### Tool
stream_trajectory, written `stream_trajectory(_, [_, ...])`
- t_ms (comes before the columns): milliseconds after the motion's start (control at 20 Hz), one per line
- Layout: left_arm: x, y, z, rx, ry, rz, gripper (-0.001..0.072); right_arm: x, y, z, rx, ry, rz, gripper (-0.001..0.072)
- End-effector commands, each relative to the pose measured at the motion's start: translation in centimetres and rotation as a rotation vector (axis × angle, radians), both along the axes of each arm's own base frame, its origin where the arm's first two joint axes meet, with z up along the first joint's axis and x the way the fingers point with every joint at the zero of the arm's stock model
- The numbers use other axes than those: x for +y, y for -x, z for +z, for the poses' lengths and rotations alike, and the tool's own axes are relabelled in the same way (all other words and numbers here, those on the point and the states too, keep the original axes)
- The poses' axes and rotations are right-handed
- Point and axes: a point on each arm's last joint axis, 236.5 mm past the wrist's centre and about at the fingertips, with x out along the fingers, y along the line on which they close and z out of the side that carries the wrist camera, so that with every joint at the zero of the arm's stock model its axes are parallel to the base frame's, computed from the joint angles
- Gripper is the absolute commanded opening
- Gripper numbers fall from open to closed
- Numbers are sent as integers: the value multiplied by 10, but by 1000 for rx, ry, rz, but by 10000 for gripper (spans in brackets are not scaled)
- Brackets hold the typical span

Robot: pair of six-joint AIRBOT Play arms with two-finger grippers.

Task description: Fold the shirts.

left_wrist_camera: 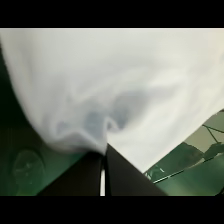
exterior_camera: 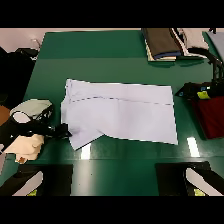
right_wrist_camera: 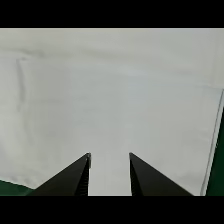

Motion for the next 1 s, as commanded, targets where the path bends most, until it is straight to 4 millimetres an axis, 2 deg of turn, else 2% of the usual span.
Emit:
stream_trajectory(0, [-6, -14, 19, -64, 33, -33, 21, -12, 28, -23, 116, 7, -10, 285])
stream_trajectory(50, [-7, -20, 29, -94, 32, -58, 21, -24, 44, -40, 167, 41, -30, 285])
stream_trajectory(200, [-8, -36, 50, -150, 37, -70, 21, -74, 114, -99, 376, 165, -132, 308])
stream_trajectory(250, [-6, -41, 52, -168, 31, -63, 21, -84, 138, -115, 453, 167, -173, 410])
stream_trajectory(300, [-5, -44, 53, -180, 27, -58, 21, -86, 159, -132, 528, 127, -219, 471])
stream_trajectory(400, [-4, -46, 53, -186, 21, -55, 21, -74, 183, -157, 627, 4, -268, 470])
stream_trajectory(500, [-4, -46, 53, -193, 18, -64, 21, -52, 184, -172, 647, -117, -264, 467])
stream_trajectory(700, [-4, -46, 53, -195, 17, -70, 21, -24, 157, -183, 595, -201, -241, 424])
stream_trajectory(800, [-2, -43, 51, -189, 3, -84, 21, -16, 148, -181, 582, -171, -169, 266])
stream_trajectory(850, [1, -39, 52, -177, -11, -111, 21, -13, 142, -176, 568, -153, -133, 157])
stream_trajectory(900, [3, -35, 56, -167, -23, -141, 20, -10, 135, -169, 542, -132, -97, 89])
stream_trajectory(950, [6, -31, 63, -180, -42, -162, 19, -11, 130, -161, 515, -101, -67, 55])
